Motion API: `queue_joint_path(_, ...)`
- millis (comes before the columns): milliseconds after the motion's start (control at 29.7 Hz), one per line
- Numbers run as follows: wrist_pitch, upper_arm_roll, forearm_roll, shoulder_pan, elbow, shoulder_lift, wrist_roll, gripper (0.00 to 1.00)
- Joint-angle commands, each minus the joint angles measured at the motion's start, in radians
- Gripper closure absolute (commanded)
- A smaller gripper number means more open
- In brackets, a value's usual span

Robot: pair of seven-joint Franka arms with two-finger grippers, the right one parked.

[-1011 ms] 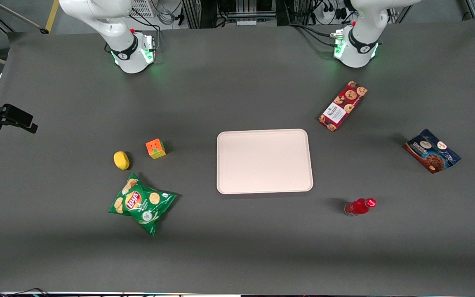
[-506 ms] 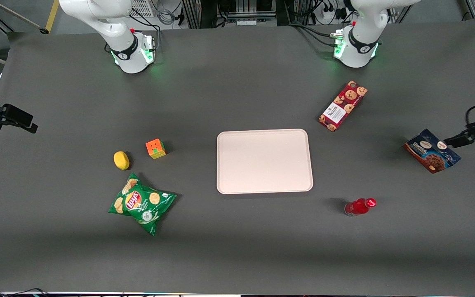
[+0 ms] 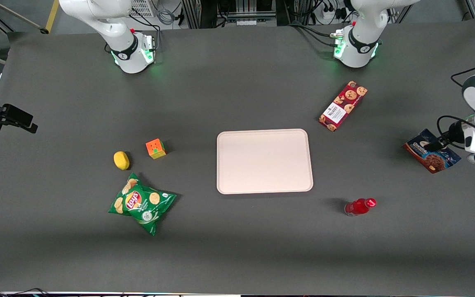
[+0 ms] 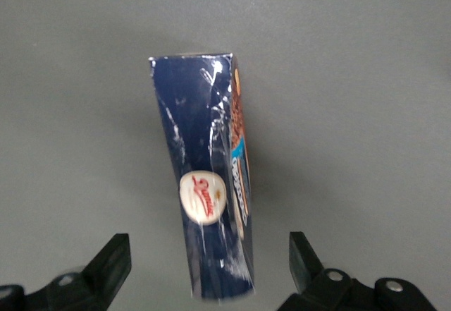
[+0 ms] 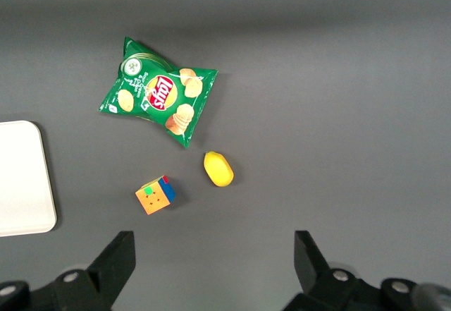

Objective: Place cookie box on tray

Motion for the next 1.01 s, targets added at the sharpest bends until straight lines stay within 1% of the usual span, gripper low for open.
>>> queue_joint_path(0,0.078,0.001,-0.016,0.004,-0.02,0.023,0.031,0.0)
queue_joint_path(67,0.101,0.001,-0.016,0.002,-0.02,0.033,0.034,0.0)
queue_joint_path(303,0.102,-0.002,-0.016,0.002,-0.02,0.047,0.034,0.0)
queue_joint_path(371,0.104,-0.004,-0.016,0.002,-0.02,0.052,0.034,0.04)
queue_joint_path(404,0.104,-0.005,-0.016,0.002,-0.02,0.052,0.036,0.1)
queue_joint_path(438,0.104,-0.005,-0.016,0.002,-0.02,0.052,0.037,0.18)
queue_joint_path(472,0.102,-0.005,-0.016,0.002,-0.02,0.05,0.047,0.29)
queue_joint_path(573,0.093,-0.007,-0.016,0.001,-0.017,0.049,0.06,0.7)
queue_joint_path(640,0.092,-0.007,-0.017,-0.002,-0.017,0.047,0.059,0.92)
queue_joint_path(674,0.092,-0.007,-0.017,-0.002,-0.018,0.046,0.057,0.99)
queue_joint_path(876,0.082,-0.019,-0.019,-0.008,-0.008,0.041,0.051,1.0)
queue_joint_path(978,0.067,-0.021,-0.017,-0.008,0.023,0.032,0.057,1.0)
